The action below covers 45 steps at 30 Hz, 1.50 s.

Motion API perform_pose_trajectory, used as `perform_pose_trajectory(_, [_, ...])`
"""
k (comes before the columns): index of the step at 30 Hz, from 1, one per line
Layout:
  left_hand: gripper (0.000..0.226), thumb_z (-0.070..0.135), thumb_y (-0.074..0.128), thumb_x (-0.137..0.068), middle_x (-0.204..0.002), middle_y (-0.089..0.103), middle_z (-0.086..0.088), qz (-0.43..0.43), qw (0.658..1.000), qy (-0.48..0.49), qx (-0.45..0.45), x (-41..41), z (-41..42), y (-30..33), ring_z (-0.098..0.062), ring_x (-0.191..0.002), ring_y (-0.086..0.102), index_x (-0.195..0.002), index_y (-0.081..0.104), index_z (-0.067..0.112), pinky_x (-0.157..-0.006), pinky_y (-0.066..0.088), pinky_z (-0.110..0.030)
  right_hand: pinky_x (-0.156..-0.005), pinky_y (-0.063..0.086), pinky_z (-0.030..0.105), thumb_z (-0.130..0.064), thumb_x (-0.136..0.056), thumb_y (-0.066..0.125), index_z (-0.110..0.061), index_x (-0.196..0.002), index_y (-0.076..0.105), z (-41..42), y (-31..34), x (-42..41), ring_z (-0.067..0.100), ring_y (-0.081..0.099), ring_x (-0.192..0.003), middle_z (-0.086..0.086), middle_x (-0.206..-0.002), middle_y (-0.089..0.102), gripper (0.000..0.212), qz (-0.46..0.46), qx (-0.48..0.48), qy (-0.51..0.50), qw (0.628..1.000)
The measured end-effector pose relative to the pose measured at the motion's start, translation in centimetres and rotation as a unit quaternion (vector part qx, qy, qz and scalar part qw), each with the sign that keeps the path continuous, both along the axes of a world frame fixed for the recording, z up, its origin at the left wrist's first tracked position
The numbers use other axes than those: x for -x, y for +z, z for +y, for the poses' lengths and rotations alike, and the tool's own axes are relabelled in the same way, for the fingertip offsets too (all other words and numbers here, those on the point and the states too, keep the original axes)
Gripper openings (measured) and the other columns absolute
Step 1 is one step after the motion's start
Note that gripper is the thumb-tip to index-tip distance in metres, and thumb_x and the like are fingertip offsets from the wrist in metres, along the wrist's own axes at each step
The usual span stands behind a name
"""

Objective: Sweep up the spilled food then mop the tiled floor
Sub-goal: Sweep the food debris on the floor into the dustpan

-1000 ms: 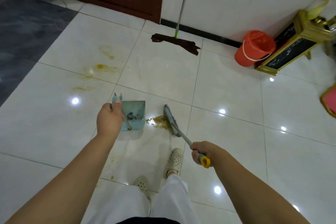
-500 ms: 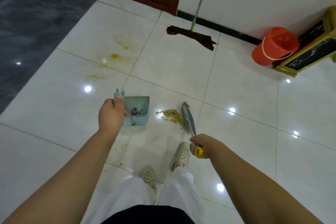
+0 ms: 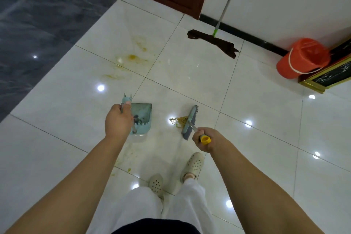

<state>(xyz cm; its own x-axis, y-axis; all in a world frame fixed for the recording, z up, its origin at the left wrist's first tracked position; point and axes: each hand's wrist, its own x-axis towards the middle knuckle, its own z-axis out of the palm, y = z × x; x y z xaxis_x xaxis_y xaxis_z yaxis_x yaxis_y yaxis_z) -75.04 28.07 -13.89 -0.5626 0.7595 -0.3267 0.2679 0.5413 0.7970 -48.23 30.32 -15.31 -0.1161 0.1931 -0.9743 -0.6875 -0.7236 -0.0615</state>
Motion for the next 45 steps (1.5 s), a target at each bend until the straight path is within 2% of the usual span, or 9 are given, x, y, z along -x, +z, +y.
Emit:
perform_pose_trajectory(3, [0.047,0.050,0.037,-0.095,-0.071,0.061,-0.009,0.010,1.000,-0.002,0.004,0.0,0.2,0.1,-0.025,-0.062,0.056,-0.077,0.051,0.008,-0.055,0.044,-0.031,-0.026,0.033,0.010,-0.003,-0.096,0.042,-0.005,-0.078,0.042,0.8,0.6,0.5,0.010,0.034,-0.021,0.010,-0.039,0.041,0.018,0.009,-0.007,-0.026,1.000])
perform_pose_trajectory(8, [0.050,0.049,0.037,-0.095,-0.078,0.062,-0.018,0.006,1.000,0.000,0.002,0.0,0.7,0.4,-0.028,-0.064,0.055,-0.081,0.051,0.003,-0.065,0.051,-0.042,-0.027,0.034,0.010,-0.001,-0.095,0.039,-0.004,-0.082,0.041,1.1,1.0,0.8,0.009,0.035,-0.022,0.007,-0.041,0.040,0.014,0.009,-0.021,0.008,1.000])
perform_pose_trajectory(15, [0.048,0.049,0.037,-0.095,-0.075,0.061,-0.013,-0.018,1.000,-0.002,0.003,-1.0,1.4,0.9,-0.028,-0.065,0.056,-0.081,0.052,0.006,-0.061,0.047,-0.034,-0.028,0.036,0.011,-0.003,-0.094,0.044,-0.003,-0.087,0.043,0.8,3.6,-1.7,0.008,0.037,-0.025,0.004,-0.057,0.039,0.007,-0.050,-0.007,0.167,0.985])
perform_pose_trajectory(23, [0.042,0.045,0.041,-0.096,-0.068,0.058,-0.005,-0.060,0.998,-0.013,0.014,-1.5,0.2,1.3,-0.019,-0.055,0.049,-0.074,0.050,0.011,-0.054,0.042,-0.028,-0.031,0.040,0.014,-0.008,-0.097,0.050,0.000,-0.091,0.045,4.9,1.5,-4.9,0.010,0.041,-0.025,0.009,-0.062,0.042,0.012,-0.189,-0.017,0.421,0.887])
perform_pose_trajectory(27, [0.039,0.041,0.041,-0.098,-0.064,0.055,-0.003,-0.079,0.996,-0.005,0.029,-2.3,-1.3,1.4,-0.014,-0.047,0.045,-0.076,0.049,0.009,-0.043,0.037,-0.023,-0.031,0.039,0.013,-0.008,-0.097,0.049,0.000,-0.093,0.045,6.2,-1.2,-5.6,0.010,0.039,-0.023,0.009,-0.060,0.042,0.010,-0.190,-0.015,0.478,0.857])
perform_pose_trajectory(31, [0.041,0.042,0.040,-0.098,-0.063,0.053,-0.004,-0.088,0.995,0.016,0.037,-4.9,-2.7,1.2,-0.015,-0.045,0.043,-0.076,0.048,0.008,-0.040,0.036,-0.022,-0.031,0.037,0.013,-0.007,-0.097,0.046,-0.003,-0.113,0.044,5.5,-2.9,-7.1,0.010,0.039,-0.024,0.008,-0.060,0.043,0.016,-0.176,-0.018,0.540,0.823])
perform_pose_trajectory(36, [0.042,0.040,0.040,-0.098,-0.061,0.053,-0.008,-0.083,0.994,0.052,0.042,-10.0,-4.5,0.5,-0.019,-0.045,0.043,-0.069,0.046,0.010,-0.043,0.035,-0.023,-0.035,0.038,0.014,-0.006,-0.094,0.049,-0.009,-0.099,0.051,5.4,-1.3,-11.8,0.012,0.041,-0.029,0.007,-0.047,0.045,0.006,-0.166,-0.026,0.612,0.773])
perform_pose_trajectory(41, [0.043,0.043,0.040,-0.097,-0.061,0.055,-0.005,-0.072,0.994,0.062,0.051,-14.4,-6.3,0.5,-0.017,-0.046,0.045,-0.069,0.045,0.012,-0.043,0.036,-0.023,-0.035,0.037,0.014,-0.005,-0.094,0.050,-0.015,-0.114,0.055,6.3,0.3,-16.4,0.011,0.044,-0.030,0.009,-0.061,0.046,0.023,-0.197,-0.061,0.658,0.724])
perform_pose_trajectory(45, [0.042,0.045,0.041,-0.096,-0.060,0.056,-0.004,-0.068,0.994,0.052,0.062,-16.9,-8.0,0.6,-0.016,-0.044,0.044,-0.074,0.048,0.010,-0.039,0.035,-0.022,-0.036,0.037,0.014,-0.006,-0.096,0.050,-0.014,-0.126,0.051,6.7,-0.1,-17.7,0.014,0.040,-0.046,0.010,-0.069,0.045,0.032,-0.229,-0.077,0.689,0.684])
